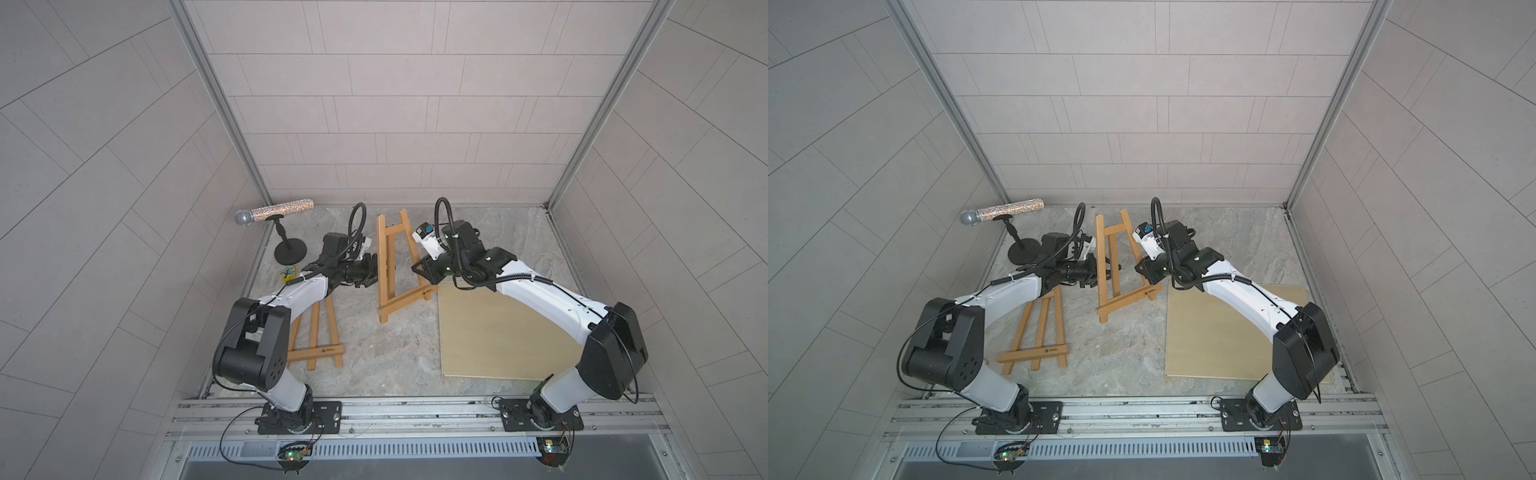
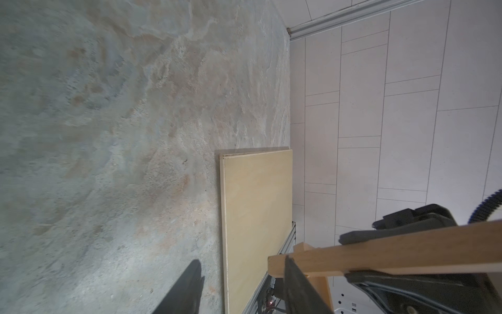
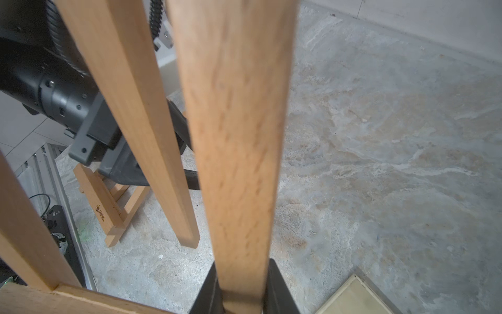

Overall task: Disassemble the easel
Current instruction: Fold up the easel, then place the easel at the center of the board.

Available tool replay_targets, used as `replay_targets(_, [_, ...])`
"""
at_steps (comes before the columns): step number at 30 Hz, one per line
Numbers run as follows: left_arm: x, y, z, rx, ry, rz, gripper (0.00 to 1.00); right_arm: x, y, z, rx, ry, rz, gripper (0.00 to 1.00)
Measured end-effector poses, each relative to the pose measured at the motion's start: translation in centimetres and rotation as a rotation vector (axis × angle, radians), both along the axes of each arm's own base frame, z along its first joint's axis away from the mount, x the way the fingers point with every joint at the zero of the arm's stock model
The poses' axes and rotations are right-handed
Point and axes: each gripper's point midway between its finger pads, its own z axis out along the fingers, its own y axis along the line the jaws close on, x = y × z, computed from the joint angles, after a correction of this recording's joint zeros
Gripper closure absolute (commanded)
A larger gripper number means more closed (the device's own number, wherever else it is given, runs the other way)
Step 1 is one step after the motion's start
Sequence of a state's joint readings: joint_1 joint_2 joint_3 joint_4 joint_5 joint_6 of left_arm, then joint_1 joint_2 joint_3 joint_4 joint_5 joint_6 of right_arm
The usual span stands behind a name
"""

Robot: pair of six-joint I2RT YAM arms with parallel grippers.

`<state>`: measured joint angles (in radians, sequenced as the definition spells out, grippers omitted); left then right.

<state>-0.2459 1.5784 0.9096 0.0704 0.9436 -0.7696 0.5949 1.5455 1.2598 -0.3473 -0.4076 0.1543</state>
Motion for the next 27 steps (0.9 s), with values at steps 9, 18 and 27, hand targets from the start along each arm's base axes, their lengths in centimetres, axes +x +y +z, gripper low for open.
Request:
replay_targets(9, [-2.3,-2.0,-0.3,-0.035,0.016,-0.042,0.49,-1.9,-1.5,-4.1,-0.025,0.078,-0.06,0.98])
replay_targets(18, [-7.5,-2.1,-6.2,0.01,0.171,-0.068,0.49,-6.5,-0.8,-9.1,-0.064,0.183,-0.067,0.99])
replay_targets(27, [-9.4,-0.6,-9.6,0.086,0.236,-0.028,0.49,-8.2,0.1,-12.4,-0.092,0.253,-0.088,0.99])
